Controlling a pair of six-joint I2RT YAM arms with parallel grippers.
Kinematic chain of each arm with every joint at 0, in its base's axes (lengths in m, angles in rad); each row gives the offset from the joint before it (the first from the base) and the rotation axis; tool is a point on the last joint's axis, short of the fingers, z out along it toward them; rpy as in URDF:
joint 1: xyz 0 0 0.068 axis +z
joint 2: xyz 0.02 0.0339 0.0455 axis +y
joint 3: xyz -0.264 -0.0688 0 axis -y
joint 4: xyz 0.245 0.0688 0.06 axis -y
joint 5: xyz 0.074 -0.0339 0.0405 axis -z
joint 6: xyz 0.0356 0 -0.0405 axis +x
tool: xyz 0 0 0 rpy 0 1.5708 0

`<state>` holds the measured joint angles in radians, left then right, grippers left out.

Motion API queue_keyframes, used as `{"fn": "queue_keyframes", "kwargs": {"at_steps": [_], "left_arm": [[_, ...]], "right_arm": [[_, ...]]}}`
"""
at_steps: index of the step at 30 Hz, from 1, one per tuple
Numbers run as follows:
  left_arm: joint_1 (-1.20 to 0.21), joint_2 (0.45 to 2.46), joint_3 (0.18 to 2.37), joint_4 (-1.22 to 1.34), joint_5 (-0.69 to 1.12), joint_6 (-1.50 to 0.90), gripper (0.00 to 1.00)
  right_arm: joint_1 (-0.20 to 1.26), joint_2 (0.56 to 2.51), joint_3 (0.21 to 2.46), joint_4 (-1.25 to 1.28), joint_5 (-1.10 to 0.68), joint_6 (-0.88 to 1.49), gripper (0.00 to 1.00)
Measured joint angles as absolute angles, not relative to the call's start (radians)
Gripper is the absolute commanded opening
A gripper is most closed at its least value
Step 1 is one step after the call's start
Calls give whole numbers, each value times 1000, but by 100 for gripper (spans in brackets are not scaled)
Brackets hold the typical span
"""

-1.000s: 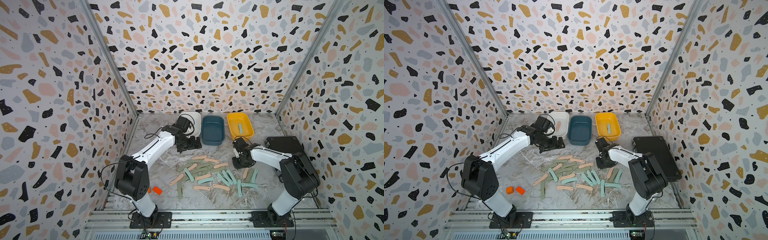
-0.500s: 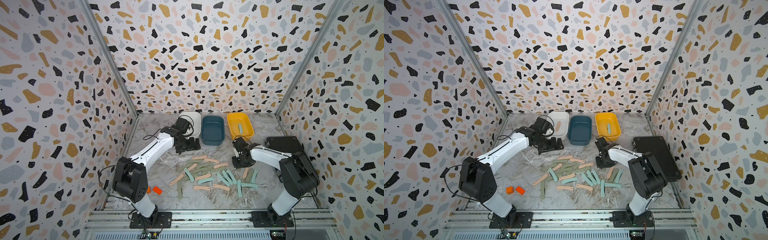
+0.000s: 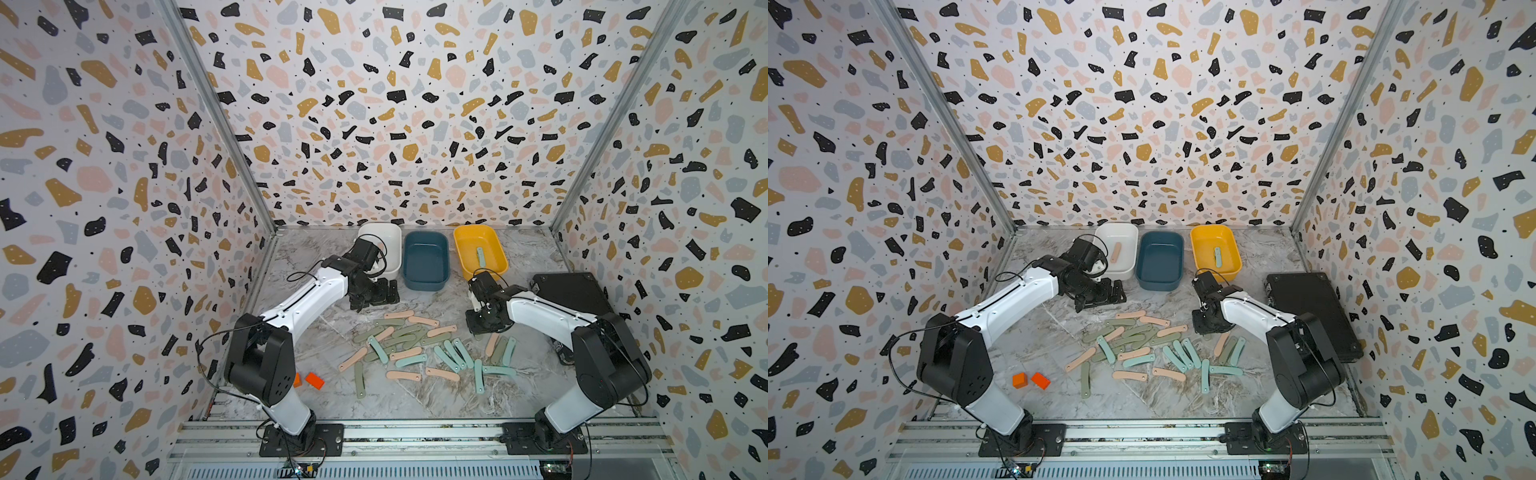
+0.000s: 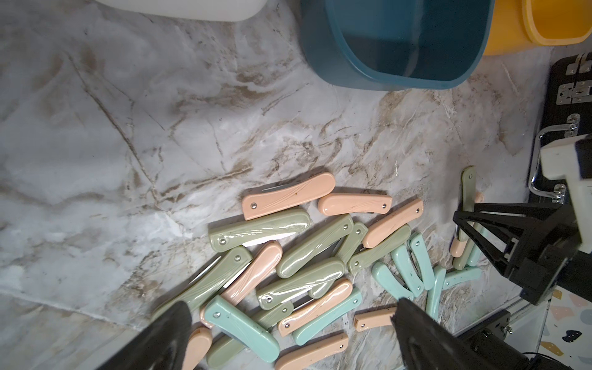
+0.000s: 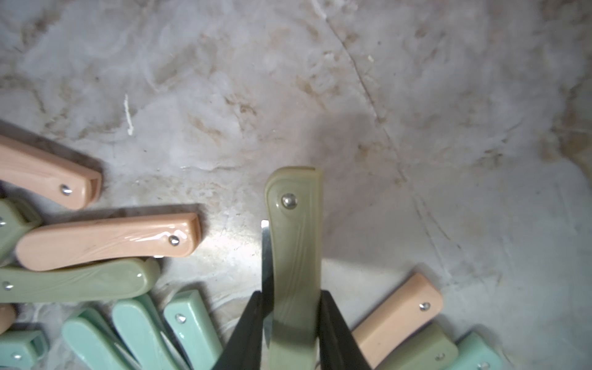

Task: Place the fruit knives into the storage box by color
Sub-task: Pick up the fruit knife from the center of the board, then place the fruit knife in the storage box.

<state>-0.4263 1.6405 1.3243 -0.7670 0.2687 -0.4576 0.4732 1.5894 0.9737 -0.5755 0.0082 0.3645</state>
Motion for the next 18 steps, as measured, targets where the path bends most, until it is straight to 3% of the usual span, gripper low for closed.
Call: {"fn": "queue_keyframes", "kwargs": {"at_steps": [11,18], "left_arm": [[-424,1626,1324,-775,247,-458,99],[-419,1629,1324,-785,244,-457,99]], "right_arm": [[473,1581,1176,-612,-34,390,22],[473,1729,1415,-609,-58,397,22]]}}
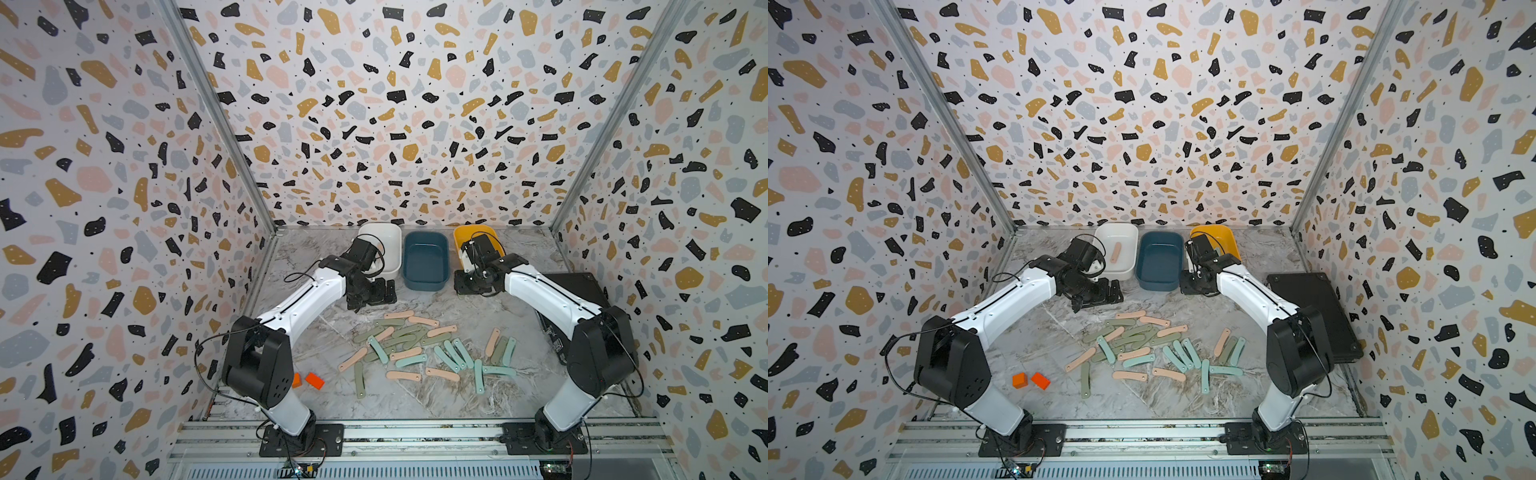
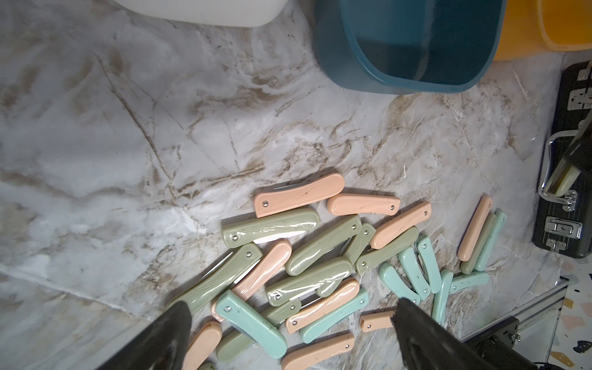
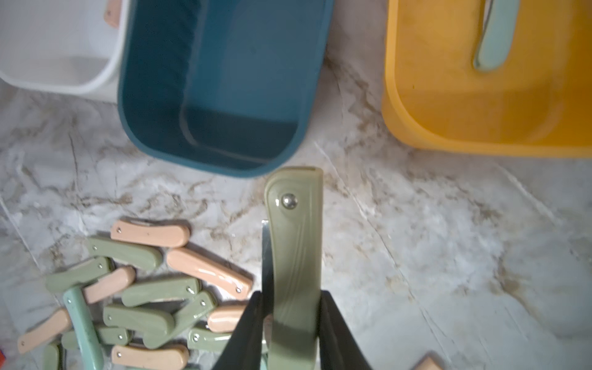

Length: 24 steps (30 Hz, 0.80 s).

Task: Place the fruit knives into the storage box by color
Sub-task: Place the fruit knife in the storage box.

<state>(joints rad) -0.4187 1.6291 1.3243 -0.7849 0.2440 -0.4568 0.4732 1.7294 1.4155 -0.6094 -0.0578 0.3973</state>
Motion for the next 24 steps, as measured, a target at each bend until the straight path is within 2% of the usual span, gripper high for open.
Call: {"fn": "queue_keyframes", "kwargs": {"at_steps": [24], "left_arm": [[-393,1659,1324,-807,224,-438,99]], "right_arm": [[472,2380,2063,-550,6,384,25]]}}
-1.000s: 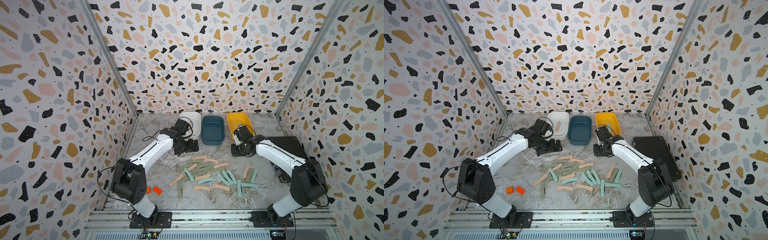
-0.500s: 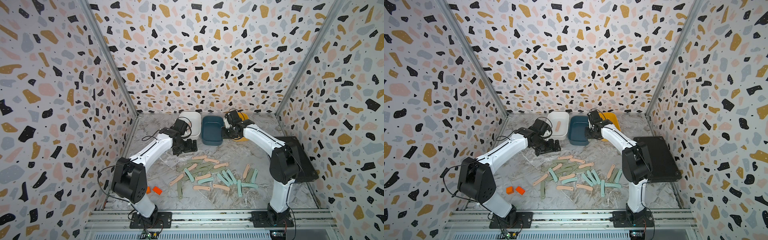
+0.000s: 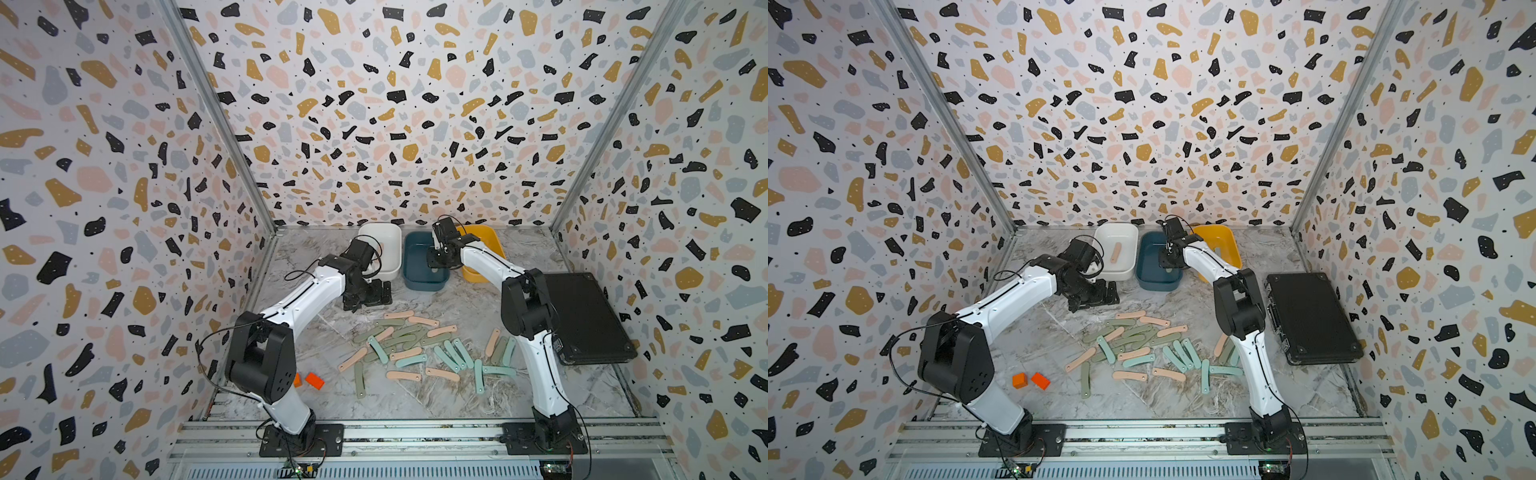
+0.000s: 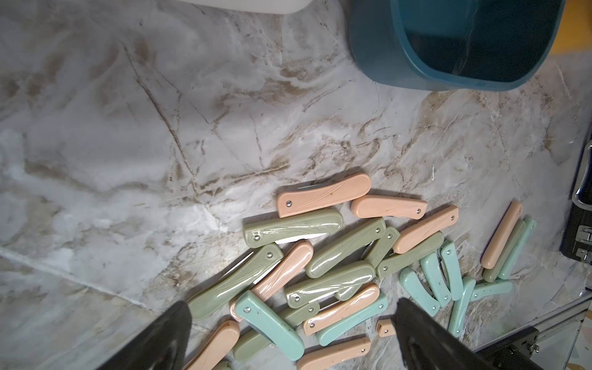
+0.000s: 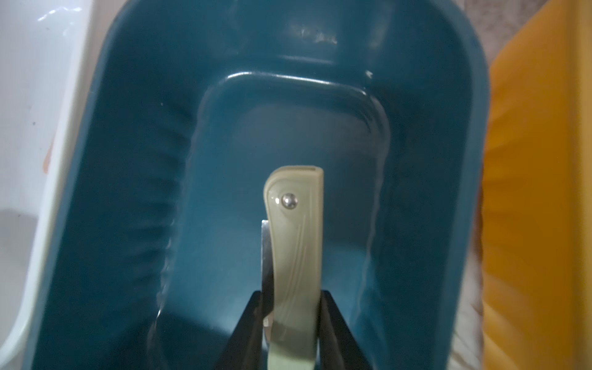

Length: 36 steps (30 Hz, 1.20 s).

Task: Place the fruit knives into the storage box by color
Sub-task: Place the fruit knife in the storage box.

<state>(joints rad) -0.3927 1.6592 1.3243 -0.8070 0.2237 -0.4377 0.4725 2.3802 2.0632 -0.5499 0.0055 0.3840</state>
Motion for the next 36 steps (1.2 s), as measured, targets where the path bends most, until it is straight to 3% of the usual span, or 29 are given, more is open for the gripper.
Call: {"fn": "queue_keyframes", "kwargs": {"at_steps": [5,10,18,30,36], "left_arm": [[-393,1659,1322,-808,221,-437,99],[-393,1659,1311,-813,217,-437,99],[-393,1636,1279,-817,204,-437,99],[-393,1462,1135,-847,228,-456,99],[-398,1423,979,-856,232,-455,99]], "right_arm": [[472,2481,2185,-550,16,381,30],[471,2565,2292,-567,17,378,42],[471,2528,2292,-622,13,346,59],[484,1866,1659,-574,-43,299,86],[521,1724,1373,-558,-60,287,99]]}}
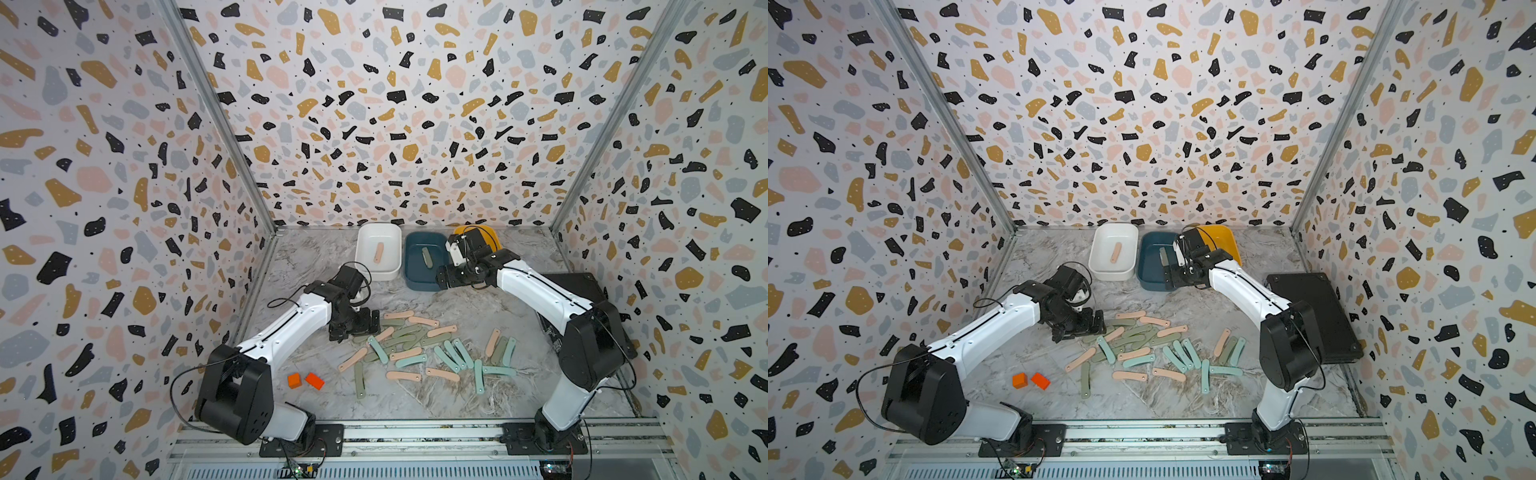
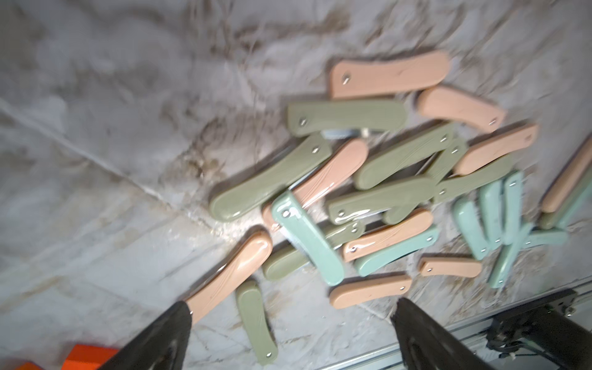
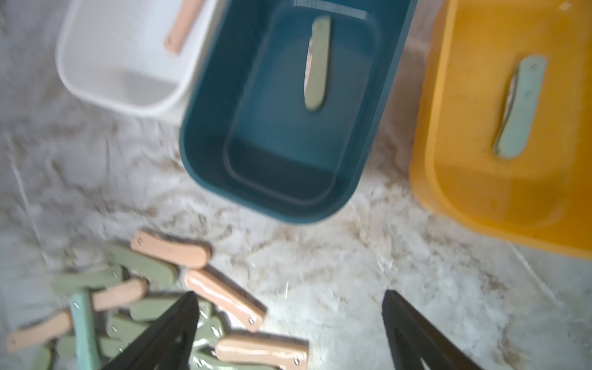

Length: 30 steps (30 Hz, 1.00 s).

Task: Place the fruit knives into the storage box by color
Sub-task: Place the fruit knife in the storage box, then pick up the fruit knife from the center of the board.

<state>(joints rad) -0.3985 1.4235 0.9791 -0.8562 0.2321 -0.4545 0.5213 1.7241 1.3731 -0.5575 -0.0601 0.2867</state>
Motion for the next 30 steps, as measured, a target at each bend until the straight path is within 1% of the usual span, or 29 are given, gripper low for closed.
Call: {"fn": "queue_keyframes", "kwargs": {"at_steps": [3,6,16,21,23,27,30], "left_arm": [[-435,1423,940,-884,220,-464,99],[-463,1428,938,-879,224,-481,100],[-464,1472,887,-845,176,-564,91],[-464,1467,908,-837,175,-635,83],[-465,1460,933,-832,175,-678,77],[-466,1458,973,-803,175,-749,72],[-466,1496,1010,-788,176,-788,67]], "right_arm": [[536,1708,1260,-553,-66,287,100],[539,1706,1204,-551,-74,288,100],[539,1662,1177,-505,-95,286,100],[539,1626,1139,-479,-107,287,100],[539,1608,1116,-473,-117,289,100],[539,1579,1082,-457,-133,297,100],[539,1562,1067,-450,-142,300,100]]}}
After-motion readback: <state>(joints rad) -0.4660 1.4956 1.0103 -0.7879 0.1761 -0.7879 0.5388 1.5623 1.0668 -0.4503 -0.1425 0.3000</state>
